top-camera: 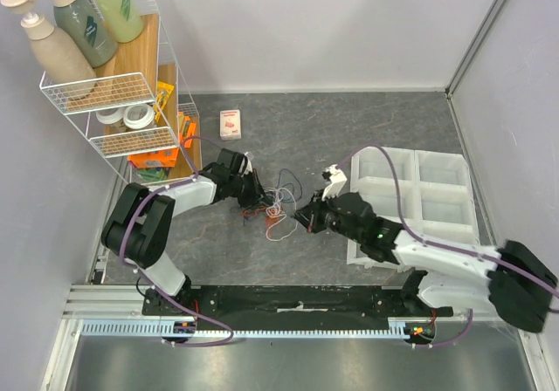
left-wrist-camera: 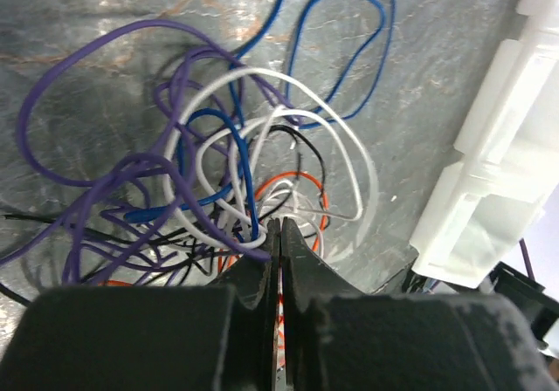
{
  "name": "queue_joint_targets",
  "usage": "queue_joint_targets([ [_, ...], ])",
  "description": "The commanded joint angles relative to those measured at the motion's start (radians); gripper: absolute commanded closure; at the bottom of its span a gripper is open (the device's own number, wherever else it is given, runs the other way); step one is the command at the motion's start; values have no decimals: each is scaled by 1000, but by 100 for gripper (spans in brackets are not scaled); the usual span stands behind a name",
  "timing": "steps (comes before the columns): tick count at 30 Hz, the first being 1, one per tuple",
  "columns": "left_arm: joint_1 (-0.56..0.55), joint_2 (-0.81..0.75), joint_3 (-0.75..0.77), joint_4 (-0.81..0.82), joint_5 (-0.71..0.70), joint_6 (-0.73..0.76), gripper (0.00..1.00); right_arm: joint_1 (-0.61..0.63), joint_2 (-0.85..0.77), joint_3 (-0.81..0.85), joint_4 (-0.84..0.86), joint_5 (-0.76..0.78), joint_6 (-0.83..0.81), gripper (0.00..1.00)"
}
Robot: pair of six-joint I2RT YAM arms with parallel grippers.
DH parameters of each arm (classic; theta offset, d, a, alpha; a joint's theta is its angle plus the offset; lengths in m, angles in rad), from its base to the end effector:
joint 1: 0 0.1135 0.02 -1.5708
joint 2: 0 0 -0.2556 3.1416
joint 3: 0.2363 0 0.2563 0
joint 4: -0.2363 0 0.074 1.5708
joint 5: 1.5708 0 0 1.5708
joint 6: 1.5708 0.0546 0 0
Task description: Untangle the cables
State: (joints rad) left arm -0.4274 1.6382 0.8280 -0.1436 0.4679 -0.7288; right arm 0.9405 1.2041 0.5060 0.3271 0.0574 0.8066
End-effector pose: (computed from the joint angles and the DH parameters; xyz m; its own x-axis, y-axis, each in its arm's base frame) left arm 0.2842 -0.1565 0.1293 -0.9582 -0.2167 -0.1866 -0.0412 0.7504 -0.6597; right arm 0.1661 0.2224 0.1913 -0.7074 0.2533 -0.6599 -0.3820 0.6485 0.6584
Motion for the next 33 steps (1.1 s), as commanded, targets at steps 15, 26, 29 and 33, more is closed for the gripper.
queue_joint_targets([
  [15, 32, 81, -6, -19, -23, -64, 98, 7, -302, 816, -534, 90, -334, 100],
  [26, 107, 29, -53, 1, -43, -109, 98, 9, -229, 1034, -550, 98, -394, 100],
  [29, 128, 38, -59, 1, -35, -119, 99, 9, -154, 1193, -557, 64, -423, 100],
  [33, 144, 32, -70, 4, -44, -129, 98, 7, -36, 1420, -569, -39, -432, 100],
])
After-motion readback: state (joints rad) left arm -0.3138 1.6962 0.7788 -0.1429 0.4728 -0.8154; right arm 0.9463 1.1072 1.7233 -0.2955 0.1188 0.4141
